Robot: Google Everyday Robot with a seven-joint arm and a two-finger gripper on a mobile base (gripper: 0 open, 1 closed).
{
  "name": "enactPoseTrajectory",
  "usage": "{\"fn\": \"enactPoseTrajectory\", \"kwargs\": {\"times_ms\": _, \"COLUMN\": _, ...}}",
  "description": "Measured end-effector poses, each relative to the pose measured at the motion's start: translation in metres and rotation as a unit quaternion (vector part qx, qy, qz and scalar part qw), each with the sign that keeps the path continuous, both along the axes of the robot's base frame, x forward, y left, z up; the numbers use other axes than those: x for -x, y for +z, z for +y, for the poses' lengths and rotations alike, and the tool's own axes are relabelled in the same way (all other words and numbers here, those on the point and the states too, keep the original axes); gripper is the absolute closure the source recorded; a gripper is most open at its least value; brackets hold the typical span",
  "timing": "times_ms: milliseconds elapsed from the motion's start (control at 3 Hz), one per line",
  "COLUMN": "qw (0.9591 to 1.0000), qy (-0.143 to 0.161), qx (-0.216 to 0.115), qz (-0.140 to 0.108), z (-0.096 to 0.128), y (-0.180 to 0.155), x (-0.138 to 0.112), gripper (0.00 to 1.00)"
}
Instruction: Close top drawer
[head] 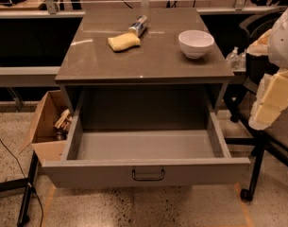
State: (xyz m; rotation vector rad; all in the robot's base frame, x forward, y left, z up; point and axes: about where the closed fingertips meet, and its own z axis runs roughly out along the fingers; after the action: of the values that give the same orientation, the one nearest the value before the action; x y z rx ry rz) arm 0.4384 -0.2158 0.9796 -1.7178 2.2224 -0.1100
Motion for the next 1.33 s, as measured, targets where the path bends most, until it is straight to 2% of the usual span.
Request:
{"fn": "enactPoseTrajectory", "kwargs": {"times_ms": 333, "qw": 1.0000, "qy": 0.007, "qx": -0.006, "qz": 0.001, "z": -0.005, "y": -0.018, "x": -0.004, "gripper": 0.34}}
{"fn": "enactPoseTrajectory", "kwargs": {"times_ms": 667, "qw": 0.9994, "qy": 0.018, "qx": -0.022, "qz": 0.020, "z": -0.019, "y": -0.061, "x": -0.004, "gripper": 0.56}}
{"fn": "enactPoseTrajectory", "kwargs": {"times_ms": 1000, "qw": 0.9969, "qy": 0.035, "qx": -0.044, "qz": 0.055, "z": -0.024, "y": -0.115, "x": 0.013, "gripper": 0.80}}
{"fn": "enactPoseTrajectory", "kwargs": {"times_ms": 1333, "qw": 0.9940, "qy": 0.047, "qx": -0.064, "qz": 0.075, "z": -0.023, "y": -0.164, "x": 0.033, "gripper": 1.00}}
